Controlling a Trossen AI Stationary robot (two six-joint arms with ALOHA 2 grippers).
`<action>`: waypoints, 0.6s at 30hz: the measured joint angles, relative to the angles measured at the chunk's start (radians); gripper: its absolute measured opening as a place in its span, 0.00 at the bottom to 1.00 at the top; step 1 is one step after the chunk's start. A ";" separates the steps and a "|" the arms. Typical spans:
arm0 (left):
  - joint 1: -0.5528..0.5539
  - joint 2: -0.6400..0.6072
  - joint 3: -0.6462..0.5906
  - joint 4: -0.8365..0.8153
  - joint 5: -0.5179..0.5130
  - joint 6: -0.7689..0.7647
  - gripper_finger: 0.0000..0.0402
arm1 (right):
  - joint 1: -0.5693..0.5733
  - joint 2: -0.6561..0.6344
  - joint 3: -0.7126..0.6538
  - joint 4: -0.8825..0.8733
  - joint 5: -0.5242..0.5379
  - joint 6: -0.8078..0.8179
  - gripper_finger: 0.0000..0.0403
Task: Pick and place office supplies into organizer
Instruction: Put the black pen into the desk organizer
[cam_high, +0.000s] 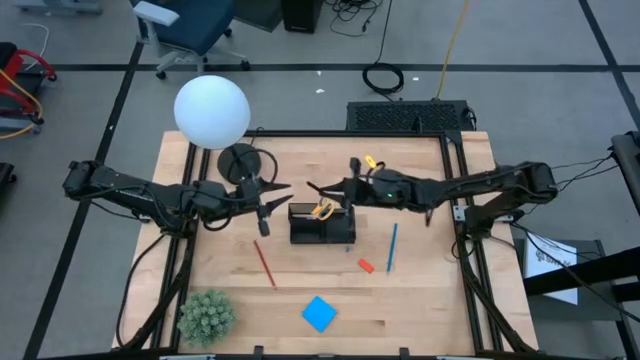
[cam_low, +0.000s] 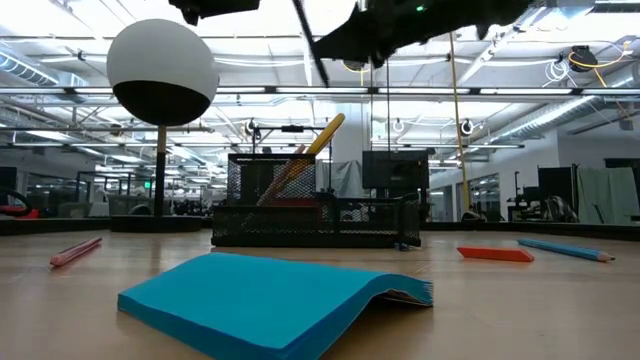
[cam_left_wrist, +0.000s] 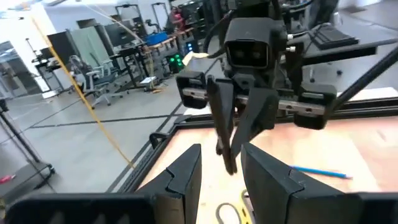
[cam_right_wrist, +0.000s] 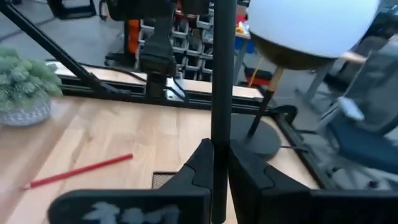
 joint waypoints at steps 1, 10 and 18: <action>0.000 0.000 0.000 0.000 0.018 -0.002 0.30 | 0.011 -0.019 -0.016 0.007 0.012 -0.012 0.04; 0.003 0.044 0.000 0.132 0.156 -0.048 0.30 | 0.083 -0.106 -0.179 0.361 0.005 -0.080 0.04; 0.012 0.145 0.000 0.342 0.238 0.001 0.30 | 0.085 -0.093 -0.185 0.393 -0.029 -0.077 0.04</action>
